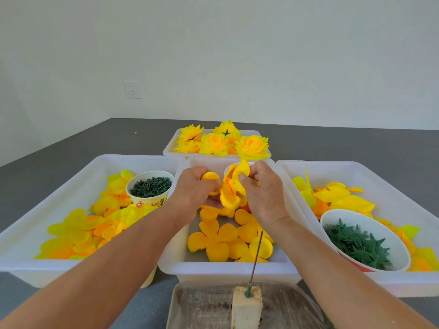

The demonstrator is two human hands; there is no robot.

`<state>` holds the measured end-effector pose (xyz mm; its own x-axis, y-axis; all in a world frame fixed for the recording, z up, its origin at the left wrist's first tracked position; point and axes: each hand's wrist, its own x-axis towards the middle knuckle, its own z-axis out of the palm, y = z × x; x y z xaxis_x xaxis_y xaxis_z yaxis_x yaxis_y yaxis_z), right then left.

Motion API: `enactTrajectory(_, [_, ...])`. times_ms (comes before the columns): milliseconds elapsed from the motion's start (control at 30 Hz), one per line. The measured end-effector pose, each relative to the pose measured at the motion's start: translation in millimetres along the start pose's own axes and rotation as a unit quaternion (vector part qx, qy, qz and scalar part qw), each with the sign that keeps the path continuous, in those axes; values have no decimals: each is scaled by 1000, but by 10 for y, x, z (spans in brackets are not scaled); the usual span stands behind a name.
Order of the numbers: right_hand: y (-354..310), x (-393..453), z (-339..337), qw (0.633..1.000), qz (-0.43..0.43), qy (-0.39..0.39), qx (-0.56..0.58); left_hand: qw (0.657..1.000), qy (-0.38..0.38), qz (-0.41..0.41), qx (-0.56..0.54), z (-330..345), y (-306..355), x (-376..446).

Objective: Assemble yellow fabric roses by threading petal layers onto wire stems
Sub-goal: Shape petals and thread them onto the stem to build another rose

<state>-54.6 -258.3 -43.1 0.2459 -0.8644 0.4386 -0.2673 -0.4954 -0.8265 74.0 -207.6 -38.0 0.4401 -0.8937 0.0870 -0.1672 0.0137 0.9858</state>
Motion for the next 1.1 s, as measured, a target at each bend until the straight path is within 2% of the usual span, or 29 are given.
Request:
enactTrajectory(167, [-23, -29, -19, 998, -33, -48, -34, 993, -36, 27, 106, 5, -41, -22])
enactTrajectory(367, [-63, -92, 21, 987, -51, -120, -89, 983, -5, 59, 172, 15, -44, -15])
enactTrajectory(533, [-27, -68, 41, 978, -11, -89, -189, 971, -14, 113, 210, 53, -33, -60])
enactTrajectory(667, [17, -55, 4, 977, -25, -91, -192, 965, -33, 115, 235, 42, -29, -65])
enactTrajectory(767, [25, -52, -8, 980, -19, -92, -175, 963, -37, 103, 245, 56, -25, -74])
enactTrajectory(900, [-2, -52, 21, 986, -31, -63, -151, 970, -3, 88, 228, 72, -32, -52])
enactTrajectory(1100, [-16, -59, -2, 992, -31, -58, -103, 988, 33, 41, 144, 23, -67, 11])
